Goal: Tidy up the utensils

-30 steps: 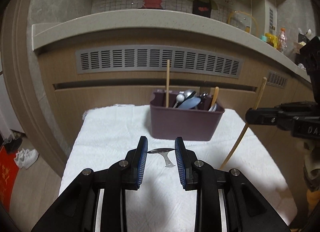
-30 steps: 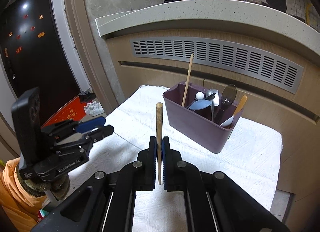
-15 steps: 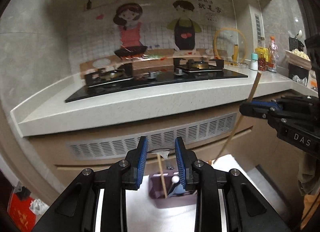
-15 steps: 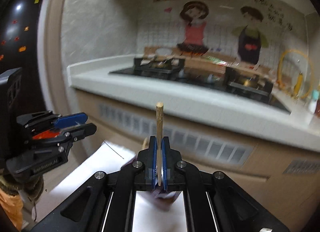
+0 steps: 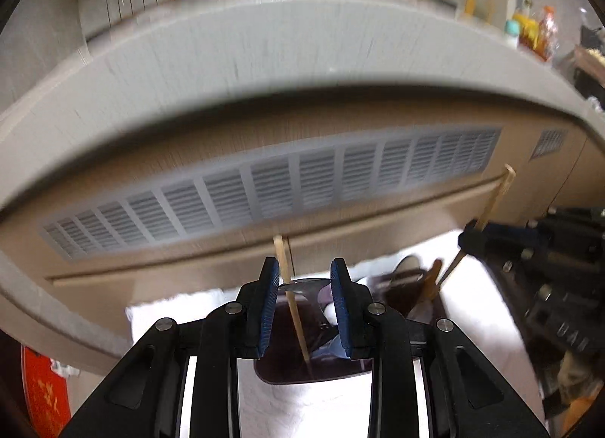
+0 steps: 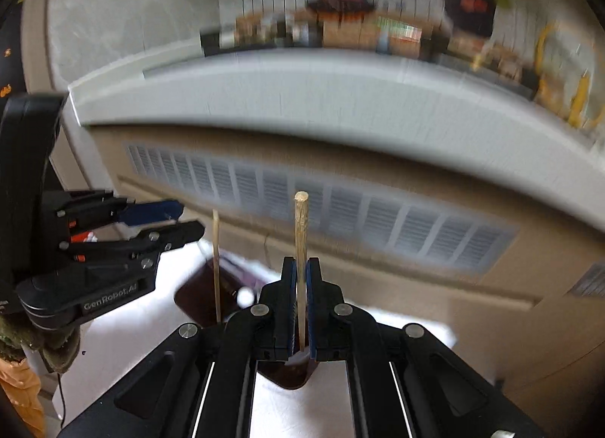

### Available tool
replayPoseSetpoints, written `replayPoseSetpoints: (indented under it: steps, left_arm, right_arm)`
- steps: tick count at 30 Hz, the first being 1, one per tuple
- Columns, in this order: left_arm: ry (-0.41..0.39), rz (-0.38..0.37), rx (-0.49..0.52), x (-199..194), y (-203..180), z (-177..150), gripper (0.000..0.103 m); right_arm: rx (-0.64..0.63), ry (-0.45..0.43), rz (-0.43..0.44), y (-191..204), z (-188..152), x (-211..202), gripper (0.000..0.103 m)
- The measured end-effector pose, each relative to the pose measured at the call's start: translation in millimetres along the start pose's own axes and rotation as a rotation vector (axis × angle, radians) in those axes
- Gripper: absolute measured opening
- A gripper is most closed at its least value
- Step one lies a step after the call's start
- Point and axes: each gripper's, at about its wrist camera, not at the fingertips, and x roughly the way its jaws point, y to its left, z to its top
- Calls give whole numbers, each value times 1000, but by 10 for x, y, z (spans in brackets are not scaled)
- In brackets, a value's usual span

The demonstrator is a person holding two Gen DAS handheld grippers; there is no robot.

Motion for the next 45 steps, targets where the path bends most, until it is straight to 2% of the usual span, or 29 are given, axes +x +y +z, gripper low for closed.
replayPoseSetpoints:
  steps: [4, 8, 12, 13, 15, 17, 20, 23, 26, 28, 30, 33, 35, 38, 42, 45]
  left_arm:
    - [58, 9, 2, 326, -4, -139, 29]
    - [73, 1, -10, 540, 11, -278, 30]
    - [28, -11, -44, 539, 72, -354, 31]
    - [7, -13, -57, 496, 86, -370, 33]
    - [-37, -9, -87, 373, 123, -403, 46]
    - [-107, 21, -143, 175, 172, -502, 60]
    - [-180, 55, -203, -87, 172, -702, 68]
    - [-242, 85, -237, -349, 76, -1011, 81]
    - [-302, 116, -272, -597, -44, -1396, 88]
    - [-333, 144, -285, -735, -132, -1651, 93]
    - [-355, 169, -287, -856, -219, -1936, 97]
    - [-362, 202, -279, -1015, -358, -2304, 103]
    - [-336, 205, -260, -1079, -448, -2499, 103]
    - [-362, 234, -271, -1247, -569, -2746, 103]
    - [-386, 257, -265, -1421, -700, -2902, 103]
    - [-392, 266, -243, -1489, -788, -2918, 103]
  right_arm:
    - [19, 84, 36, -9, -210, 454, 5]
    - [22, 109, 50, 13, -321, 710, 6]
    - [22, 117, 52, 27, -422, 817, 7]
    - [22, 115, 48, 31, -444, 823, 8]
    - [30, 106, 47, 18, -501, 809, 23]
    - [44, 76, 38, 7, -553, 739, 35]
    - [51, 6, 14, 26, -681, 530, 58]
    - [53, -32, 3, 107, -877, 313, 59]
    - [49, -57, -11, 219, -1100, 105, 60]
    - [33, -85, -37, 319, -1293, -58, 65]
    - [29, -108, -65, 400, -1487, -196, 76]
    - [34, -140, -98, 488, -1781, -384, 81]
    - [35, -154, -121, 561, -1949, -489, 82]
    - [56, -180, -140, 640, -2159, -659, 84]
    - [101, -227, -149, 665, -2442, -952, 93]
    - [106, -247, -171, 701, -2610, -1106, 96]
